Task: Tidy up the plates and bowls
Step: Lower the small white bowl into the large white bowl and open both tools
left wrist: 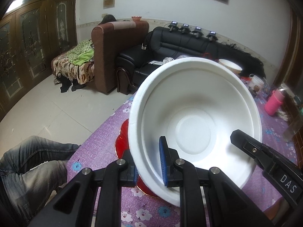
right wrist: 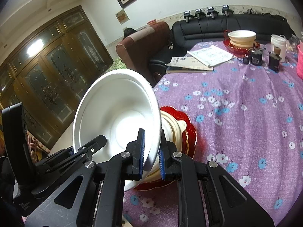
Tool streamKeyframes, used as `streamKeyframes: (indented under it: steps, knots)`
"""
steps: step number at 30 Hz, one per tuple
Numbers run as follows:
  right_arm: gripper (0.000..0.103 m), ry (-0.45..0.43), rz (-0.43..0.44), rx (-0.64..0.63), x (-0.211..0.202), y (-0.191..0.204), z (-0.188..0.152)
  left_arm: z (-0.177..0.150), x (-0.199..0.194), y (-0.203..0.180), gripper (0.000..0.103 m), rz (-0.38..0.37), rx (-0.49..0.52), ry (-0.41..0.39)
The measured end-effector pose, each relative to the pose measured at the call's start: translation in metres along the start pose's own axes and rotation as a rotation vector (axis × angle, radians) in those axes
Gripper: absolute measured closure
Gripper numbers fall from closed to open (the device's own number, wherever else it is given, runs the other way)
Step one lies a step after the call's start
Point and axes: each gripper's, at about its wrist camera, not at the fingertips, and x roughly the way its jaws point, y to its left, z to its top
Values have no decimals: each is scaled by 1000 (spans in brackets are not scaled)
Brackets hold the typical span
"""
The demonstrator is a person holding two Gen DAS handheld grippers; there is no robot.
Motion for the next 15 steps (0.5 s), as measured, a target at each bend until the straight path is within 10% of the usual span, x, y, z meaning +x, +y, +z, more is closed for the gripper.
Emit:
streamKeyframes:
  steps: [15]
  knots:
    - [90,32,-4,11,16,-5,-1,-3,6,4,86,13,-1,21]
